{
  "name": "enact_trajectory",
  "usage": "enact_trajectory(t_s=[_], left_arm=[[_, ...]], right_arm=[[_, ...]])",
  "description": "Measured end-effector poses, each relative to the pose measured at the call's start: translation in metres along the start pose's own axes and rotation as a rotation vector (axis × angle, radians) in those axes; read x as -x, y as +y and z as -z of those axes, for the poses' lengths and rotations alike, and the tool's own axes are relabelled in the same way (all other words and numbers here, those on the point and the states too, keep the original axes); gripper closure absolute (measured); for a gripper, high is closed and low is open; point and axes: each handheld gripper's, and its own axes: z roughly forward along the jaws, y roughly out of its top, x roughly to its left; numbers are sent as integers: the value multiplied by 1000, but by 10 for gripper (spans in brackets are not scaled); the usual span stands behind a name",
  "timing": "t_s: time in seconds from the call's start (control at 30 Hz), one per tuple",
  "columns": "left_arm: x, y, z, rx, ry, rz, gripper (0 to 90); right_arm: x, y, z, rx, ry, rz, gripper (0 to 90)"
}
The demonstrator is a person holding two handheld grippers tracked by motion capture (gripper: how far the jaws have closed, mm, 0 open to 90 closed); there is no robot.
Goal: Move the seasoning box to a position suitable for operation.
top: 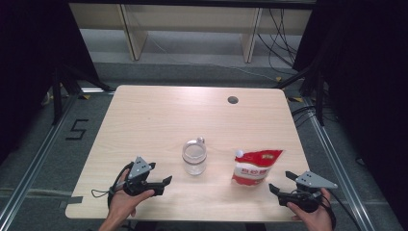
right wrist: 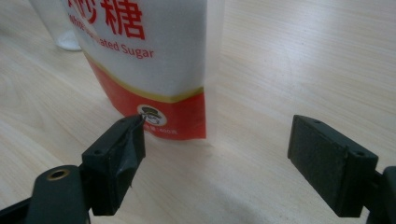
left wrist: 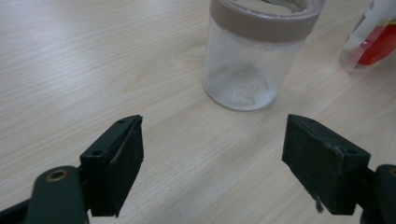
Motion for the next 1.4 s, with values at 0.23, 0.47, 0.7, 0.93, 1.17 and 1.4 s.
enact_trajectory(t_s=[0.23,0.47,0.7,0.93,1.17,1.4], left_arm=[[-2,3,-1,-1,2,22,202],[-3,15,-1,26,-10,28,224],[-6,30,4,32,-8,15,321],[-5,42,4,23,-54,-10,523],[0,60,1,68,-78,-38,801],[-2,93,-10,107,-105,-72,894]], right_arm=[[1,-1,-1,-1,4,-2,192],[0,-1,-2,-10,5,6,201],[1,-1,-3,-7,7,0,206],[3,-1,-4,-7,11,10,213],[3,-2,-4,-4,11,7,215],[3,-2,-4,-2,3,9,217]])
